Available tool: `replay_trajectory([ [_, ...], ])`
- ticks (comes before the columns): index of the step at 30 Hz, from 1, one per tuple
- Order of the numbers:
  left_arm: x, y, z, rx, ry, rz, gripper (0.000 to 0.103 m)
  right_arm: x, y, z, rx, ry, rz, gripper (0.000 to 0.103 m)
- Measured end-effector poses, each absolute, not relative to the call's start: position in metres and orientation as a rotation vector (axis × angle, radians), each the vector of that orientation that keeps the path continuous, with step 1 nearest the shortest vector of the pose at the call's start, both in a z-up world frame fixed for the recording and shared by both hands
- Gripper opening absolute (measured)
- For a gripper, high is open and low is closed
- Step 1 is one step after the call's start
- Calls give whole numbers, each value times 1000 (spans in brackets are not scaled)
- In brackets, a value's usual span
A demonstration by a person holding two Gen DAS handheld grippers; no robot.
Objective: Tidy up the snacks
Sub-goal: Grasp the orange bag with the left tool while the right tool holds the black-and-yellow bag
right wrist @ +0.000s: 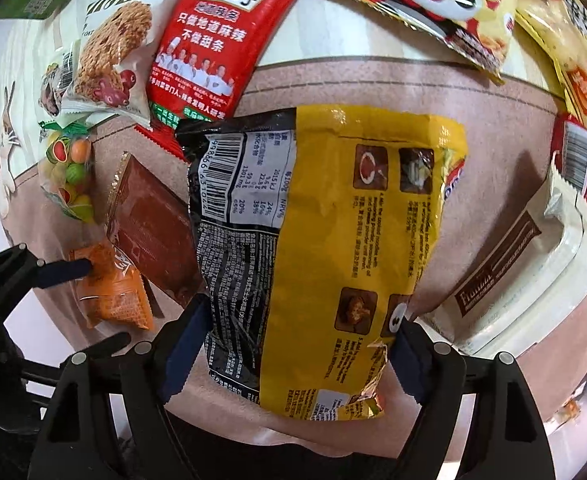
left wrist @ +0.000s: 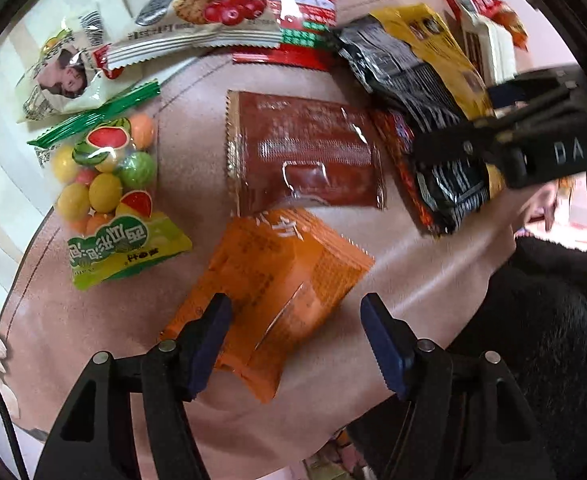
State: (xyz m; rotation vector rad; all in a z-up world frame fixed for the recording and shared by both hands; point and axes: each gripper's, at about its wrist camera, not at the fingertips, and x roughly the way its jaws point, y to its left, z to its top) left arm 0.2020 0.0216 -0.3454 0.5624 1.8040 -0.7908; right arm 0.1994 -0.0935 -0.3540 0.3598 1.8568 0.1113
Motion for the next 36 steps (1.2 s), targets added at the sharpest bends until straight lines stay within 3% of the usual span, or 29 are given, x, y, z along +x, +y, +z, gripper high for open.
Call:
replay_trajectory([
  [5, 180, 28, -362, 696, 1768, -729, 65, 191, -95, -356, 354, 1854, 119, 84],
  [9, 187, 36, -370, 598, 1737, -580, 50, 195, -88, -369, 331, 1834, 110, 83],
  [11, 197, 54, -367, 437, 1745, -462, 48, 189, -82, -360, 323, 1803, 81, 83],
  [15, 204, 95, -365, 145, 1727, -233, 49, 177, -85, -350, 344, 1749, 24, 83],
  [20, 189, 97, -407, 204, 1760, -237, 58, 162, -97, -366, 546, 1754, -16, 86],
  [27, 161, 84, -393, 161, 1665, -223, 40, 155, -93, -355, 514, 1733, -46, 81],
  [36, 119, 118, -371, -30, 1630, -206, 29, 134, -89, -311, 540, 1691, 17, 79],
])
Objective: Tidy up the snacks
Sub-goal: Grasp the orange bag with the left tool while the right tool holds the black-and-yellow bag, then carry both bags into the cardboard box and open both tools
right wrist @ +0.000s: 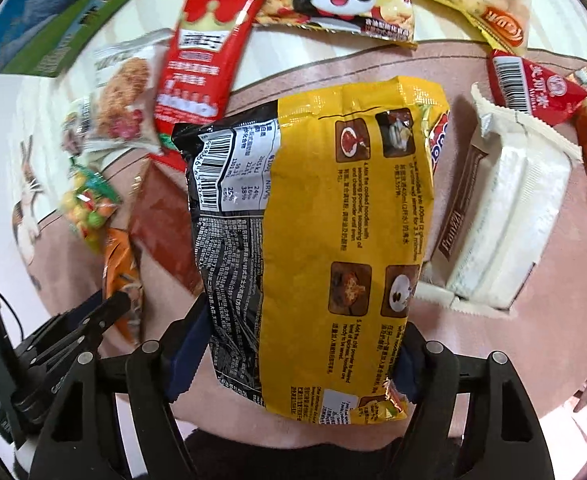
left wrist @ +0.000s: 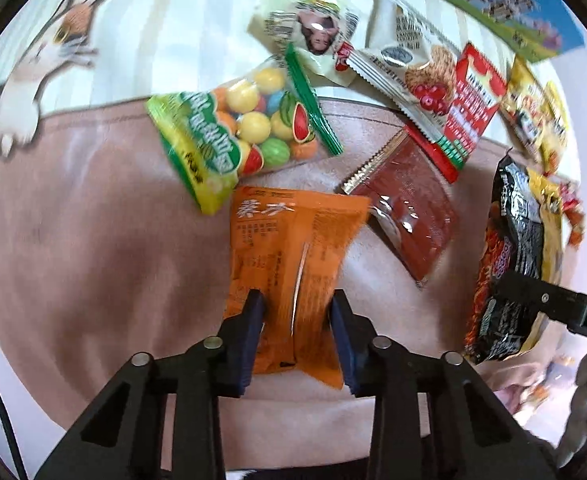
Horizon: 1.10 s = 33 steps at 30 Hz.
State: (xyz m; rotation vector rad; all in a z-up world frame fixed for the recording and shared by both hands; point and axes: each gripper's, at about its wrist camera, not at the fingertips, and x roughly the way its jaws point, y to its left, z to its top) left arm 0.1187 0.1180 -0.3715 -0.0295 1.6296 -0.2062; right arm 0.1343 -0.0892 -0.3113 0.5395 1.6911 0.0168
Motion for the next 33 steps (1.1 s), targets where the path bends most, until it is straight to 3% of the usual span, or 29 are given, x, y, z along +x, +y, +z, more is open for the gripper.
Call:
replay_trajectory([
  [5, 125, 108, -391, -38, 1680, -229, 31, 138, -100, -281, 531, 1666, 88, 79],
  [9, 140, 108, -423, -68, 1705, -208, 49, 152, -99, -290, 511, 1698, 136, 79],
  [13, 151, 107, -452, -70, 1740, -198, 49, 167, -104, -317, 475, 1737, 180, 79],
  [20, 126, 93, -436, -12, 1663, -127, 32, 171, -103, -313, 466, 1733, 226, 79],
  [28, 116, 117, -450, -151, 1664, -106, 30, 173, -116, -309, 507, 1716, 277, 79],
  [29, 120, 121, -445, -155, 1682, -129, 31, 174, -117, -307, 508, 1714, 281, 79],
  [32, 138, 127, -471, -184, 1742, -153, 53, 176, -118, -304, 487, 1704, 288, 79],
  [33, 142, 128, -483, -172, 1756, -148, 55, 176, -119, -304, 486, 1702, 287, 79],
])
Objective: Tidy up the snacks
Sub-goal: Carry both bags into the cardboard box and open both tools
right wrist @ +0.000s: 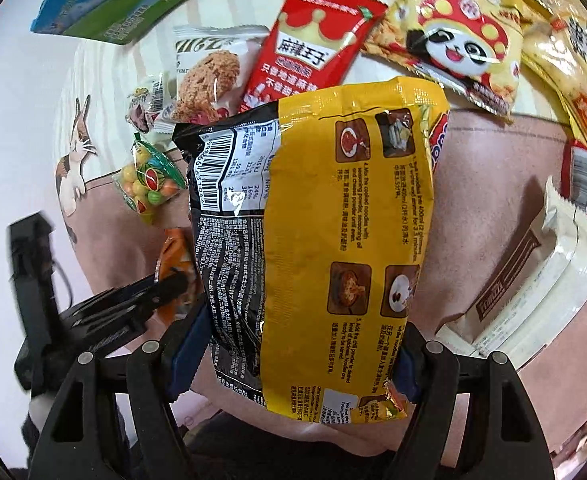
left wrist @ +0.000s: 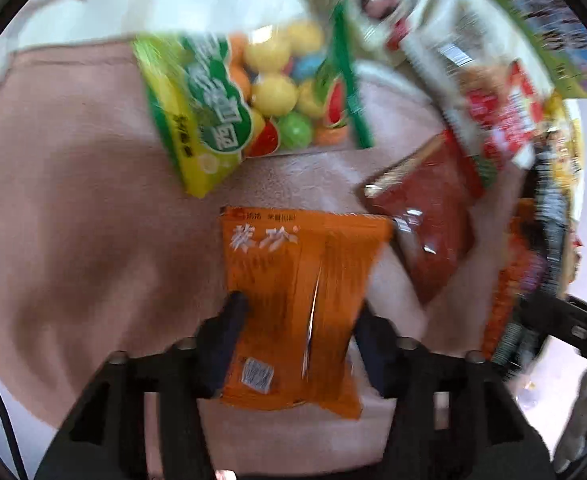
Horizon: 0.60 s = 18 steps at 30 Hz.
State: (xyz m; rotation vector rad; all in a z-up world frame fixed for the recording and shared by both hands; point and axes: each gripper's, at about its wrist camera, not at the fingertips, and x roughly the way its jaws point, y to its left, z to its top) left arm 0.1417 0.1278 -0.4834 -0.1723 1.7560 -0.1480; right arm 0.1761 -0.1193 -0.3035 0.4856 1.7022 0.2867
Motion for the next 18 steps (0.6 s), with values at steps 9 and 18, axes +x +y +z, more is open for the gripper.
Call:
replay_trajectory([
  [9, 132, 141, -479, -146, 1725, -123, 46, 176, -126, -303, 506, 1707, 273, 79],
  [18, 115, 149, -405, -196, 1594, -124, 45, 180, -126, -282, 530, 1670, 301, 79],
])
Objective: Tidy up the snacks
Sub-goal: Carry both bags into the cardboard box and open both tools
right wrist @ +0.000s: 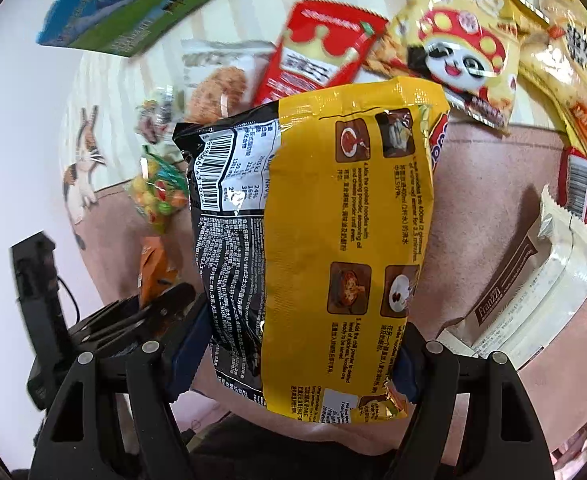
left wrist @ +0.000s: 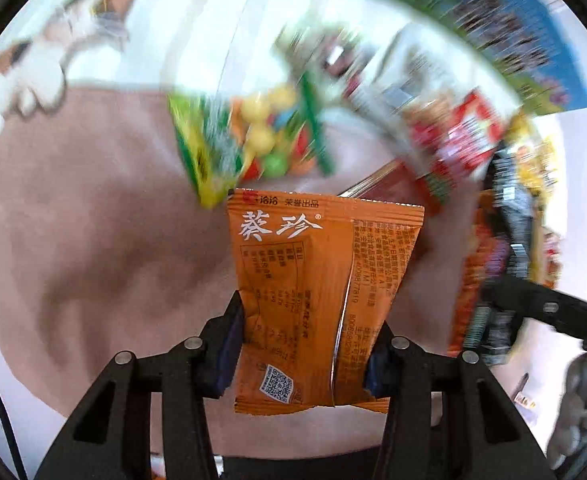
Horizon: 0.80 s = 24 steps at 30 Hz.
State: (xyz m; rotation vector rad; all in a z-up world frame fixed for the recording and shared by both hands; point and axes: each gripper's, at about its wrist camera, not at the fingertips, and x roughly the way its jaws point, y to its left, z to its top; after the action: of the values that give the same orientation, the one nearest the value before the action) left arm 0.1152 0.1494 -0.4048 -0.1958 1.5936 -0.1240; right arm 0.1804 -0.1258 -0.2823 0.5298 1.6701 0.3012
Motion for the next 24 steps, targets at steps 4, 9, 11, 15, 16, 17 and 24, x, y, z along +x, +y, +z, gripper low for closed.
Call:
replay_trajectory([
  [4, 131, 145, -336, -221, 1469, -164, 45, 188, -132, -243, 559, 1597, 356, 79],
  [9, 182, 120, -271, -241, 1327, -218, 45, 216, -153, -173, 569, 1439, 395, 79],
  [11, 214, 107, -251, -240, 1285, -244, 45, 234, -164, -148, 573, 1380, 400, 79],
  [15, 279, 85, -234, -224, 1245, -253, 45, 286, -185, -111, 529, 1273, 372, 79],
  [16, 302, 80, -237, -222, 1250, -259, 45, 301, -189, -107, 513, 1251, 356, 79],
  [17, 312, 76, -234, -220, 1257, -262, 45, 317, -192, -105, 493, 1237, 343, 79],
  [24, 406, 55, -276, -215, 1372, -223, 45, 420, -201, -141, 395, 1276, 269, 79],
])
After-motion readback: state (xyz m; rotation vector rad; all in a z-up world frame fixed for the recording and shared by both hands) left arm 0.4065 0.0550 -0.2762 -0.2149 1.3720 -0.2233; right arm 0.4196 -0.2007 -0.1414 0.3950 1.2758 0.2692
